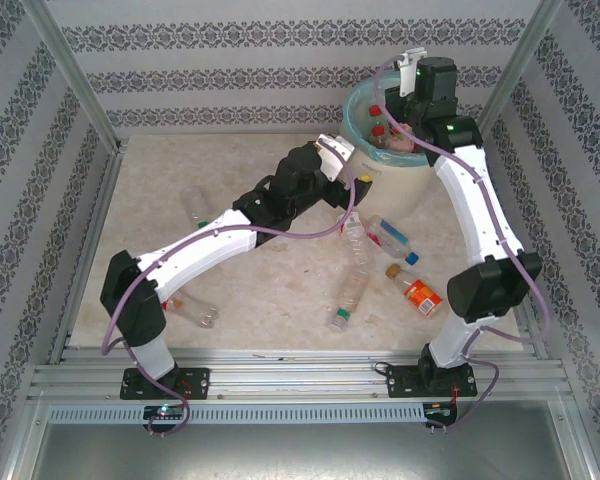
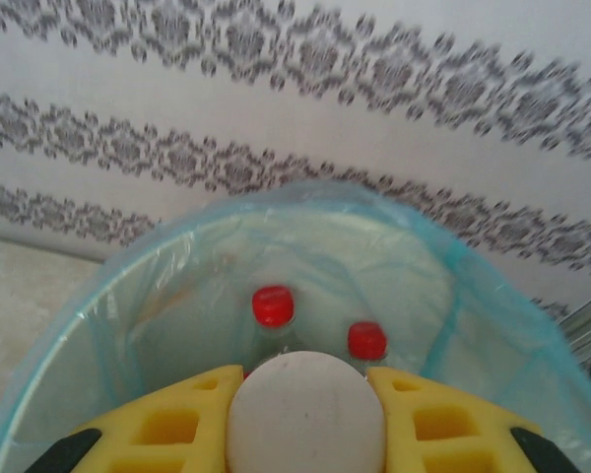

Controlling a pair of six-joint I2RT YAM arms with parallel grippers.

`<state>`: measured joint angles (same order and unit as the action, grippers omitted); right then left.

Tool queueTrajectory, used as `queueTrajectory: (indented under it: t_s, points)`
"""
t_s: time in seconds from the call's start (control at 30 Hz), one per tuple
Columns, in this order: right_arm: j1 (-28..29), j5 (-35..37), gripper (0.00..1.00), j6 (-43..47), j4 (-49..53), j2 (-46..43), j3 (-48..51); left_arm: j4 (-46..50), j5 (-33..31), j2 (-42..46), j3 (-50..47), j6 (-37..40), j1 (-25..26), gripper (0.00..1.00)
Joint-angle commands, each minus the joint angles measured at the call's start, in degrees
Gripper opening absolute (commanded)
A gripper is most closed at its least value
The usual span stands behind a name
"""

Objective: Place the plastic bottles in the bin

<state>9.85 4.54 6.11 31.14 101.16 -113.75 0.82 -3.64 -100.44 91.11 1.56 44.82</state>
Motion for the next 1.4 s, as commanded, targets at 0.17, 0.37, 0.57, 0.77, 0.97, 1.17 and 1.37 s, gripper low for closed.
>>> queueTrajectory:
  t_s: [0.17, 0.37, 0.57, 0.77, 0.97, 1.17, 1.37]
  points:
    - [-2.2, -6.6, 0.0, -1.2, 11.3, 8.2, -7.7, -0.2, 2.9, -4.9, 3.2, -6.1, -4.0, 1.0]
    - [-3.4, -9.1, 0.0, -2.4, 12.0, 13.1, -8.1, -4.3, 2.9, -6.4, 1.9, -10.0, -6.8, 1.0]
    - [-3.9, -9.8, 0.04, -2.1, 11.2, 16.3, -7.8, -5.9, 2.2, -6.9, 0.8, -11.3, -8.7, 0.99]
    - [-4.4, -9.8, 0.23, -2.0, 10.8, 17.3, -8.0, -6.8, 2.3, -7.9, 0.7, -11.3, -9.2, 0.99]
    - [-4.3, -10.2, 0.42, -2.2, 8.2, 14.1, -7.8, -8.3, 2.0, -8.4, 0.8, -10.9, -9.7, 1.0]
    - [-4.3, -12.2, 0.47, -2.8, 3.1, 10.3, -4.9, -10.4, 1.5, -8.6, 0.5, -10.4, -9.8, 1.0]
    - [-4.6, -13.1, 0.38, -2.8, 3.5, 11.3, -3.9, -11.7, 1.9, -9.6, 0.5, -10.9, -10.1, 1.0]
